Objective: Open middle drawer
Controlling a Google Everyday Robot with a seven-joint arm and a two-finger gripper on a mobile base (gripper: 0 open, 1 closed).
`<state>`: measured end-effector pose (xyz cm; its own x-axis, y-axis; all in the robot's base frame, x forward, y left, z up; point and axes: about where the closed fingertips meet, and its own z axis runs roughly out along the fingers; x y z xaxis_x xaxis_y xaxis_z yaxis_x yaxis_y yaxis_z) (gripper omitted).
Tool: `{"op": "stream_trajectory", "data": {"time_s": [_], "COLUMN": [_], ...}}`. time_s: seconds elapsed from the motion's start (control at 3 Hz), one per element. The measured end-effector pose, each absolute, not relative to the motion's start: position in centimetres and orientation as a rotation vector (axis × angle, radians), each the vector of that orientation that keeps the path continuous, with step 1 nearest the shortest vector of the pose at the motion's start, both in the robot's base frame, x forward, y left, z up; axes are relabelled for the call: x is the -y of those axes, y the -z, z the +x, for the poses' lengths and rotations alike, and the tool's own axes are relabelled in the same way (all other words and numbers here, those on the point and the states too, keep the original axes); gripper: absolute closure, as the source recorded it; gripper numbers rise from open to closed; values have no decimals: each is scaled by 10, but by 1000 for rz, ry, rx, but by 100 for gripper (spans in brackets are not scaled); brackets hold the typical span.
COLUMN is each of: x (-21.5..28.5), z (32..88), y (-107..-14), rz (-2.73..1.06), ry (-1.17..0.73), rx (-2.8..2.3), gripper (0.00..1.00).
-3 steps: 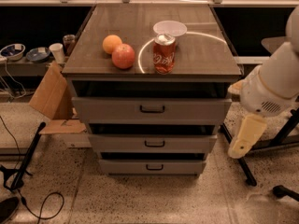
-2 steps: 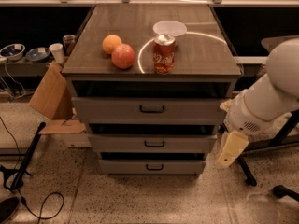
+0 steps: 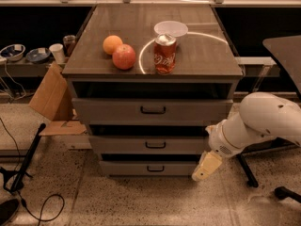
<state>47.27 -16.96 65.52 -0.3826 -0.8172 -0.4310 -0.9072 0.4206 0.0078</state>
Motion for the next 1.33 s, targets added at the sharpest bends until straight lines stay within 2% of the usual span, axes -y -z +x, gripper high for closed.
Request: {"op": "stream_trajectory", "data": {"time_s": [0.67,1.33], "x": [159,58], "z": [473,469], "y": [-650,-586], "rz": [-1520,-1733], "ry": [-373,-546], "rx": [-2304,-2174], "gripper": [0,0]}}
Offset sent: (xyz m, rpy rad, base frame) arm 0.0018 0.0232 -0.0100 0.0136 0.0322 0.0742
